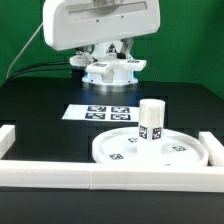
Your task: Assemble round table
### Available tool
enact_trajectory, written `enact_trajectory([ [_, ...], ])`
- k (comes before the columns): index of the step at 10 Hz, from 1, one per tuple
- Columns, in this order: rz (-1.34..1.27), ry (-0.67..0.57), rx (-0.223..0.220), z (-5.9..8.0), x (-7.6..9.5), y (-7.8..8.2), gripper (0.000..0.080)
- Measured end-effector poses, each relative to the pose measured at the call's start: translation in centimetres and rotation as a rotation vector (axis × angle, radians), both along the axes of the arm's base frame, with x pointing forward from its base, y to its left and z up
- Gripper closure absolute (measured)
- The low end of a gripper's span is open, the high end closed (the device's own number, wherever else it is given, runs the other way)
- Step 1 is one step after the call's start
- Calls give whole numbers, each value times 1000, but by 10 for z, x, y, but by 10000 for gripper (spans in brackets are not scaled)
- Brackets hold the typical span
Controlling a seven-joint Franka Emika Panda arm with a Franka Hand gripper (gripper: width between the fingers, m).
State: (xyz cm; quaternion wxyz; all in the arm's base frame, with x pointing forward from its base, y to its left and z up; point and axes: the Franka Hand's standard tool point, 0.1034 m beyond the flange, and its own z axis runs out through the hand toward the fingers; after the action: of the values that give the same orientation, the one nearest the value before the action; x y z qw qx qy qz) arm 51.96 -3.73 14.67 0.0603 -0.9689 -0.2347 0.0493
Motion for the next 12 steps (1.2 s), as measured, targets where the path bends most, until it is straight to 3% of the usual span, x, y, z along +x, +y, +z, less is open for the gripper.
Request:
enact_trajectory([
  [2,48,-42,4,10,25,13,353],
  [4,116,-70,19,13,59,37,353],
  [9,112,-70,20,10,60,41,351],
  [12,106,-96,14,-5,49,63,351],
])
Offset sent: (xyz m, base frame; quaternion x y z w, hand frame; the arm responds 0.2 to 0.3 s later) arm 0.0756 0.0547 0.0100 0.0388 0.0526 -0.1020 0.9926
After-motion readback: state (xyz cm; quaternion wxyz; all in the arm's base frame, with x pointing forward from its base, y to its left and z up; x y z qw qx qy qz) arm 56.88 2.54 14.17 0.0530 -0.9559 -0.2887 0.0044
